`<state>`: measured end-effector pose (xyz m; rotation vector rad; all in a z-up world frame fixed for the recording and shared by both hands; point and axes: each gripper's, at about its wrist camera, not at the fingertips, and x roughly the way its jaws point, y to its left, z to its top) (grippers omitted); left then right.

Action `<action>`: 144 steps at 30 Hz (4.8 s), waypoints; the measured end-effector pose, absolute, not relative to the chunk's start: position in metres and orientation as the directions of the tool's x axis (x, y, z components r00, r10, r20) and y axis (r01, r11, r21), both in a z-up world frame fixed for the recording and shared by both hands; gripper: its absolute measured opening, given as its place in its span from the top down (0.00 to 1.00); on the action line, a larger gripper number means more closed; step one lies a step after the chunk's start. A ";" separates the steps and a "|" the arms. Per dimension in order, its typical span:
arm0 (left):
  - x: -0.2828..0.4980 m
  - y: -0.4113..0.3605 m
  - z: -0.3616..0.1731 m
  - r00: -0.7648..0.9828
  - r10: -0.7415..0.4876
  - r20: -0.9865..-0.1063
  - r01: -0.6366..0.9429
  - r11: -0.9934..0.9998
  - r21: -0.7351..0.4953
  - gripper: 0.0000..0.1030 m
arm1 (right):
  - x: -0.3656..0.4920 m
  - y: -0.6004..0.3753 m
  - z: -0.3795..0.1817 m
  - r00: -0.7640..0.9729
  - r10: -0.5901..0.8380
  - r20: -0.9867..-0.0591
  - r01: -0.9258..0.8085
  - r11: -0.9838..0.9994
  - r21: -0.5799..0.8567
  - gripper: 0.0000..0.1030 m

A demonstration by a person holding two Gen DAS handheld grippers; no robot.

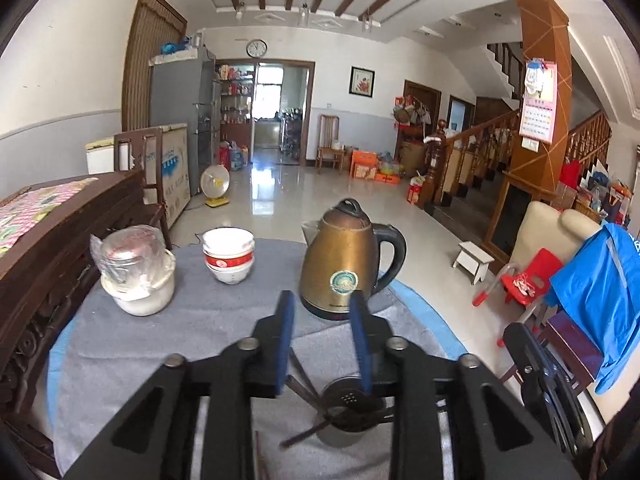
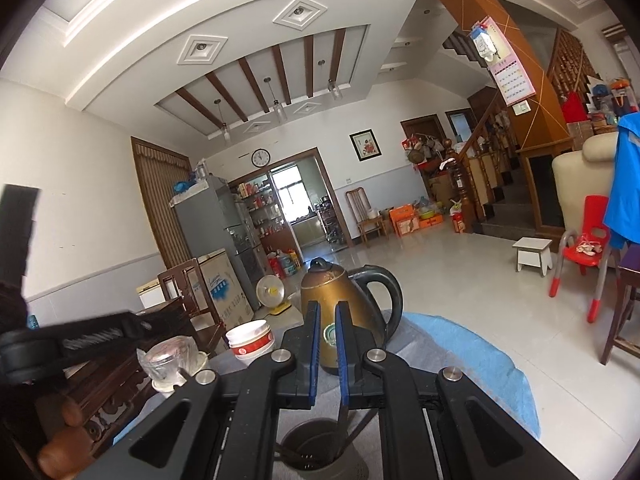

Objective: Organize utensils

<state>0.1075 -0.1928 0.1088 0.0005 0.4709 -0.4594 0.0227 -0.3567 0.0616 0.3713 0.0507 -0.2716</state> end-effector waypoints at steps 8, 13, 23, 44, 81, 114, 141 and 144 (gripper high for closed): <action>0.064 -0.124 0.119 0.846 -0.333 -0.416 0.341 0.938 -0.058 0.31 | -0.017 -0.351 0.067 0.966 -0.238 -0.101 0.258 0.882 0.395 0.86; 0.051 -0.086 0.094 0.816 -0.262 -0.515 0.284 0.958 -0.038 0.23 | -0.048 -0.348 0.058 0.967 -0.231 -0.106 0.254 0.847 0.467 0.35; 0.017 -0.065 0.032 0.742 -0.130 -0.657 0.247 0.965 0.087 0.23 | -0.080 -0.316 0.029 0.957 -0.206 -0.204 0.276 0.864 0.421 0.46; -0.050 -0.035 0.041 0.825 -0.063 -0.562 0.232 0.944 0.235 0.23 | -0.103 -0.258 0.016 0.932 -0.038 -0.360 0.194 0.892 0.408 0.56; -0.088 -0.045 0.033 0.842 -0.092 -0.532 0.300 0.898 0.321 0.20 | -0.120 -0.235 0.014 0.921 -0.010 -0.390 0.175 0.904 0.391 0.55; -0.087 -0.052 0.014 0.799 -0.109 -0.591 0.351 0.883 0.311 0.19 | -0.117 -0.238 0.004 0.908 -0.014 -0.418 0.191 0.903 0.385 0.54; -0.078 -0.046 -0.004 0.769 -0.099 -0.632 0.353 0.889 0.291 0.19 | -0.106 -0.230 -0.011 0.889 -0.001 -0.457 0.189 0.911 0.366 0.54; -0.075 -0.044 -0.006 0.764 -0.096 -0.638 0.351 0.892 0.287 0.19 | -0.104 -0.228 -0.014 0.885 0.004 -0.466 0.186 0.914 0.361 0.54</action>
